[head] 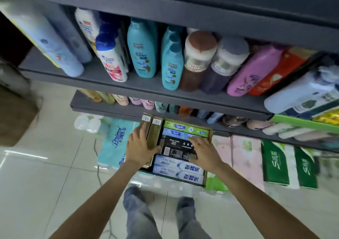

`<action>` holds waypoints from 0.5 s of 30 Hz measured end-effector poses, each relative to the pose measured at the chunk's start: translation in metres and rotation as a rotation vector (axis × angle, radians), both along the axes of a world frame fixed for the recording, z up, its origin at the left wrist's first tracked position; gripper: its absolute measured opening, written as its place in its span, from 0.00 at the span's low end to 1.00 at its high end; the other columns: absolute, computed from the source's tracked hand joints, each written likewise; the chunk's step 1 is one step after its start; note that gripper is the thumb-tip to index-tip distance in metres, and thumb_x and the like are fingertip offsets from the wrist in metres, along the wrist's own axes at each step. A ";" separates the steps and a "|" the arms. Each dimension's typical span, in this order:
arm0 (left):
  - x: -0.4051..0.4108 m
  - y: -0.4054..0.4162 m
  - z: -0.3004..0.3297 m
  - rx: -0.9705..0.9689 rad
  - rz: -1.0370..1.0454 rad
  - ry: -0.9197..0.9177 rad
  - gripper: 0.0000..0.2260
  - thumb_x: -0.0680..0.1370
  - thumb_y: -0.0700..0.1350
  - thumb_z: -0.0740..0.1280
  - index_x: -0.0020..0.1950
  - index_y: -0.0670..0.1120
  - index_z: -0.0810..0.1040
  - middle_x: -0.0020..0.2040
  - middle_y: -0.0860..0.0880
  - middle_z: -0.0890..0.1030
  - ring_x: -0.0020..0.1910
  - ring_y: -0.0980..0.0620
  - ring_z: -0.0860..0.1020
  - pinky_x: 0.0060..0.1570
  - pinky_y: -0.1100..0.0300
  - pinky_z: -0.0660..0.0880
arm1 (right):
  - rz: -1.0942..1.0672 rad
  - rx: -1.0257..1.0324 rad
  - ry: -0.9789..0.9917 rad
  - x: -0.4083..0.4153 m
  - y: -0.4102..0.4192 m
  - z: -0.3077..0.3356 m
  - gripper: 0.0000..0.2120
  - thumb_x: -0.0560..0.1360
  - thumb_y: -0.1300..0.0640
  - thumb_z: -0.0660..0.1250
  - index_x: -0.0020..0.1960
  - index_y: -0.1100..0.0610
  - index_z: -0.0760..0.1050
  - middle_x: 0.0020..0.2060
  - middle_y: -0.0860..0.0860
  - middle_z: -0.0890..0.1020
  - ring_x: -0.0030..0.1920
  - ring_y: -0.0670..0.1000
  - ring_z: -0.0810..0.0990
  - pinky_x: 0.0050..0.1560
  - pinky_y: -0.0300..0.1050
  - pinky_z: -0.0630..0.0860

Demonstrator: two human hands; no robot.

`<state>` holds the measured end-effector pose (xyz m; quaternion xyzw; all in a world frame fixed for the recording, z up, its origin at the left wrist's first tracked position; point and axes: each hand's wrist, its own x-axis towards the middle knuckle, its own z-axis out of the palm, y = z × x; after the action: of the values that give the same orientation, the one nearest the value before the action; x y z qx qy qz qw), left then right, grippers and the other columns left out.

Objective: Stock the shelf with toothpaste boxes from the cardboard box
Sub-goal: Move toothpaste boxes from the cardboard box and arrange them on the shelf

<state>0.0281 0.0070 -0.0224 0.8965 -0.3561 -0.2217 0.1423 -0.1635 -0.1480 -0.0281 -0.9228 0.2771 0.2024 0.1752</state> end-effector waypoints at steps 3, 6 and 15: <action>-0.007 0.007 -0.021 0.039 0.034 -0.026 0.45 0.66 0.56 0.75 0.76 0.45 0.55 0.71 0.42 0.62 0.68 0.40 0.61 0.63 0.44 0.67 | 0.042 -0.016 0.153 0.007 0.008 -0.030 0.50 0.69 0.40 0.70 0.77 0.55 0.44 0.73 0.54 0.57 0.72 0.57 0.56 0.71 0.55 0.57; -0.008 0.012 -0.030 0.036 0.017 -0.079 0.44 0.66 0.53 0.76 0.75 0.44 0.57 0.70 0.43 0.63 0.67 0.41 0.62 0.62 0.45 0.69 | 0.059 -0.094 0.240 0.019 0.016 -0.049 0.55 0.65 0.38 0.73 0.77 0.56 0.42 0.70 0.56 0.58 0.70 0.59 0.59 0.69 0.59 0.60; 0.001 0.013 -0.027 0.057 -0.005 -0.076 0.42 0.66 0.55 0.75 0.74 0.44 0.59 0.70 0.44 0.62 0.68 0.43 0.61 0.62 0.47 0.68 | -0.052 -0.061 0.093 0.023 0.010 -0.022 0.49 0.62 0.42 0.75 0.74 0.54 0.53 0.65 0.55 0.63 0.65 0.57 0.62 0.65 0.57 0.65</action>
<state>0.0294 0.0205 -0.0496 0.9071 -0.3569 -0.1981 0.1024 -0.1408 -0.1378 -0.0499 -0.9098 0.3147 0.2321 0.1390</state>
